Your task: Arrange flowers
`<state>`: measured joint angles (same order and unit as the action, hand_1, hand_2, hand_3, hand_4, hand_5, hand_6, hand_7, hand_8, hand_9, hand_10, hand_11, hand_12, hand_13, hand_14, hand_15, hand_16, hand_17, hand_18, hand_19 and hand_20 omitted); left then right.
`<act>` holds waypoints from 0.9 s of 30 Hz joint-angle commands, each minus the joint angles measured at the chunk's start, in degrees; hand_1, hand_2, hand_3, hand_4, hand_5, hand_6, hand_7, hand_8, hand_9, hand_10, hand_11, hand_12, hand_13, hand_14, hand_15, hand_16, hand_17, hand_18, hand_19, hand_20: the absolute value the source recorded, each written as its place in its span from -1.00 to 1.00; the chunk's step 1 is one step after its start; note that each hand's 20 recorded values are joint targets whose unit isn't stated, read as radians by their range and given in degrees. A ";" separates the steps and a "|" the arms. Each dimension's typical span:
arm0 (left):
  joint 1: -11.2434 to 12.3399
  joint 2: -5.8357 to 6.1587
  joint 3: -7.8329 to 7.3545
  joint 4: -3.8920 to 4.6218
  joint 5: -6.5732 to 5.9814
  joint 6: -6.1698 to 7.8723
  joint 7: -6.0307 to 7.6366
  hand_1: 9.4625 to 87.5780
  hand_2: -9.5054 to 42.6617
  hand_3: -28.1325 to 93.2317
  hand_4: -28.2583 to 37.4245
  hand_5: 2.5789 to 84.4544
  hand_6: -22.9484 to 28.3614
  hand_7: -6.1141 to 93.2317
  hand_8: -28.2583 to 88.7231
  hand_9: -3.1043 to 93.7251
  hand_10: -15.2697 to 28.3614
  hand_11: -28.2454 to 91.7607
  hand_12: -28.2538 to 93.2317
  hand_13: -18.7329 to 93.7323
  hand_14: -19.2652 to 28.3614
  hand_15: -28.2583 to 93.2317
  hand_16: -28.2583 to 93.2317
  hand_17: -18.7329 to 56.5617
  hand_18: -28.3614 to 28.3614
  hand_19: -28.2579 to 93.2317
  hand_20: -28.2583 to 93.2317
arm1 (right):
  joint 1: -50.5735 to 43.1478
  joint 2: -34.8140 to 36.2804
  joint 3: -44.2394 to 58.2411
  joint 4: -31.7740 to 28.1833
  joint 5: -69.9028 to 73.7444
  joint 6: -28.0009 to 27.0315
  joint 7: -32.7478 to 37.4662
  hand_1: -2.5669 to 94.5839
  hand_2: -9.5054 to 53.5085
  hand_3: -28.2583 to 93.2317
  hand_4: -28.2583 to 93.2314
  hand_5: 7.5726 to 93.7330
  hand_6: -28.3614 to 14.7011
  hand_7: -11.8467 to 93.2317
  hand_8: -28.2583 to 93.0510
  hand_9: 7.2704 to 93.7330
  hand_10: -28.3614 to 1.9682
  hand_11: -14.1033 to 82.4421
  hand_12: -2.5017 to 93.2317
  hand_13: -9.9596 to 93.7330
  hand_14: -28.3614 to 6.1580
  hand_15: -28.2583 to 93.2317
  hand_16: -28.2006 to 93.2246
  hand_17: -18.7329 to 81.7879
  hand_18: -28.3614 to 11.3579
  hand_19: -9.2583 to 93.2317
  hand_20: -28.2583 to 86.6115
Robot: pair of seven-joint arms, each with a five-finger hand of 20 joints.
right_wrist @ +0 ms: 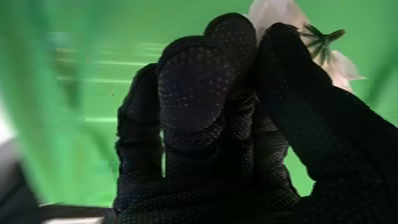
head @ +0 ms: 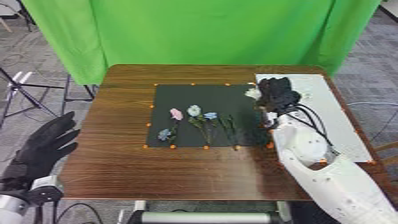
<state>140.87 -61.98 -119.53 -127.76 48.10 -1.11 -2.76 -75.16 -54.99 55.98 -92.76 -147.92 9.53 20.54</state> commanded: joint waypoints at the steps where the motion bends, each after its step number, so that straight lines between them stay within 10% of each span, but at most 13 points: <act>1: -0.17 0.47 0.61 -0.01 -0.18 0.39 -0.62 -0.60 -0.66 0.62 -0.98 -0.57 -0.07 -0.44 -0.71 -0.55 0.11 -0.37 -0.21 -0.44 0.33 -0.24 -0.44 -0.86 0.65 0.04 -0.39 | 6.21 -5.59 -7.38 4.06 -3.85 -1.34 -2.56 0.02 -1.00 0.86 -0.96 0.46 0.45 0.22 -0.56 0.83 0.48 -0.29 0.14 0.81 0.62 0.27 0.05 -0.07 -0.35 0.58 0.23; 27: -0.07 0.37 0.60 -0.02 0.05 0.17 -0.80 -0.60 -0.65 0.62 -0.98 -0.56 -0.07 -0.44 -0.71 -0.55 0.11 -0.37 -0.21 -0.44 0.33 -0.24 -0.44 -0.86 0.65 0.04 -0.40 | 10.19 -4.10 -14.84 11.20 -11.26 3.63 0.34 0.04 -1.00 0.85 -1.00 0.42 0.48 0.23 -0.61 0.79 0.53 -0.34 0.10 0.73 0.69 0.24 0.10 -0.14 -0.37 0.55 0.26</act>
<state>140.49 -61.64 -118.96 -127.75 48.09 -1.06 -2.96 -64.88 -59.10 41.62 -81.14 -157.94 12.36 21.46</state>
